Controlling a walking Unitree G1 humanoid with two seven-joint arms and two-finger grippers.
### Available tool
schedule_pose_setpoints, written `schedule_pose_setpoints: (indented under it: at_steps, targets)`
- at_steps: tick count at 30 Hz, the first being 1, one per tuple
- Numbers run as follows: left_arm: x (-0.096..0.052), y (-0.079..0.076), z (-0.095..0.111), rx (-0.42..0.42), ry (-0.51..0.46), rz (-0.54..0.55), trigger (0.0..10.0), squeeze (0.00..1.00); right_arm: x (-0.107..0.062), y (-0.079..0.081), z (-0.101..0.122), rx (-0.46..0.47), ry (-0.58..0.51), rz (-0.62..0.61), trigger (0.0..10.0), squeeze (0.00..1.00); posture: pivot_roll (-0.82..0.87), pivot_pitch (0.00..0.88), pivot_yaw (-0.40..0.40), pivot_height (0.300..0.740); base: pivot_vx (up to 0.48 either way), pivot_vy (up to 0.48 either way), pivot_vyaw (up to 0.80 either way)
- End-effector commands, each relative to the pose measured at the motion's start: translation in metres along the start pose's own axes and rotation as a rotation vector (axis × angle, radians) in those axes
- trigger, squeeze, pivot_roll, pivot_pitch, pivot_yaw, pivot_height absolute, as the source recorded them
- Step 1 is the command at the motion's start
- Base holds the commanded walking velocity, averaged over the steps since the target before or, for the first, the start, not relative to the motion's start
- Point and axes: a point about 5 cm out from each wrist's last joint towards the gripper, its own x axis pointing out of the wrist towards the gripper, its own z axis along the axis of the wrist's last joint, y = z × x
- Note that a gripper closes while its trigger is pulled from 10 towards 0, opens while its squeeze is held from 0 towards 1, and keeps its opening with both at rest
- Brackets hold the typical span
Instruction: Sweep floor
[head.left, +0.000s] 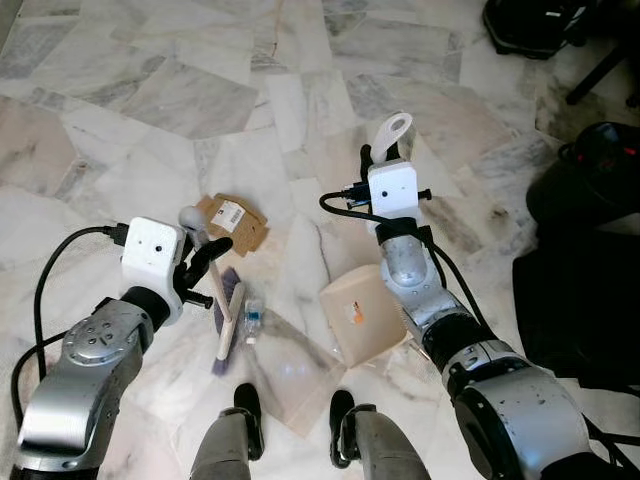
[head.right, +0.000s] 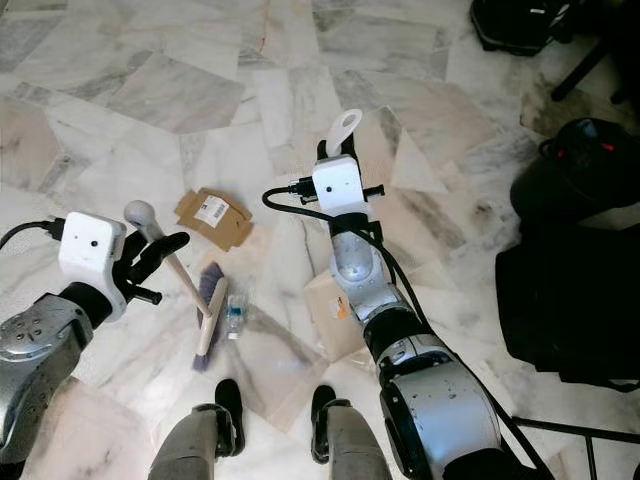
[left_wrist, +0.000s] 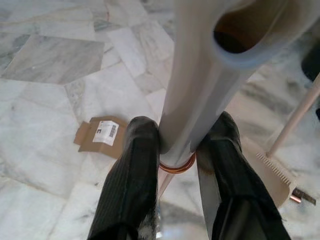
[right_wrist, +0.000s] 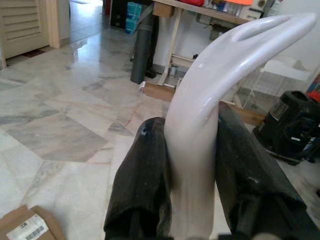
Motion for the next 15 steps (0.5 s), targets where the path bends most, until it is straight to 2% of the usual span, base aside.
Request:
schedule_pose_setpoints:
  at_steps: [1, 2, 4, 6, 10, 13, 15]
  targets:
    - [0.000, -0.008, -0.019, -0.068, 0.073, -0.058, 10.0, 0.00, -0.013, 0.000, -0.020, -0.018, 0.091, 0.008, 10.0, 0.00, 0.04, 0.501, -0.105, 0.740, 0.000, 0.000, 0.00]
    - [0.002, -0.008, -0.018, -0.100, 0.066, -0.061, 10.0, 0.00, -0.013, 0.001, -0.020, -0.021, 0.092, 0.010, 10.0, 0.00, 0.03, 0.504, -0.104, 0.740, 0.000, 0.000, 0.00]
    - [0.003, -0.007, -0.019, -0.110, 0.062, -0.064, 10.0, 0.00, -0.013, 0.001, -0.021, -0.023, 0.093, 0.011, 10.0, 0.00, 0.03, 0.504, -0.104, 0.740, 0.000, 0.000, 0.00]
    - [0.008, -0.007, -0.012, -0.178, 0.021, -0.090, 10.0, 0.00, -0.014, 0.000, -0.021, -0.029, 0.095, 0.008, 10.0, 0.00, 0.04, 0.507, -0.103, 0.740, 0.000, 0.000, 0.00]
    - [0.018, -0.009, -0.002, -0.249, -0.035, -0.117, 10.0, 0.00, -0.013, 0.001, -0.022, -0.044, 0.104, 0.012, 10.0, 0.00, 0.04, 0.509, -0.101, 0.740, 0.000, 0.000, 0.00]
    - [0.020, -0.013, 0.000, -0.244, -0.037, -0.149, 10.0, 0.00, -0.012, 0.004, -0.020, -0.070, 0.092, 0.022, 10.0, 0.00, 0.04, 0.515, -0.101, 0.740, 0.000, 0.000, 0.00]
    - [0.023, -0.017, 0.001, -0.238, -0.039, -0.185, 10.0, 0.00, -0.010, 0.008, -0.015, -0.143, 0.065, 0.048, 10.0, 0.00, 0.04, 0.517, -0.101, 0.740, 0.000, 0.000, 0.00]
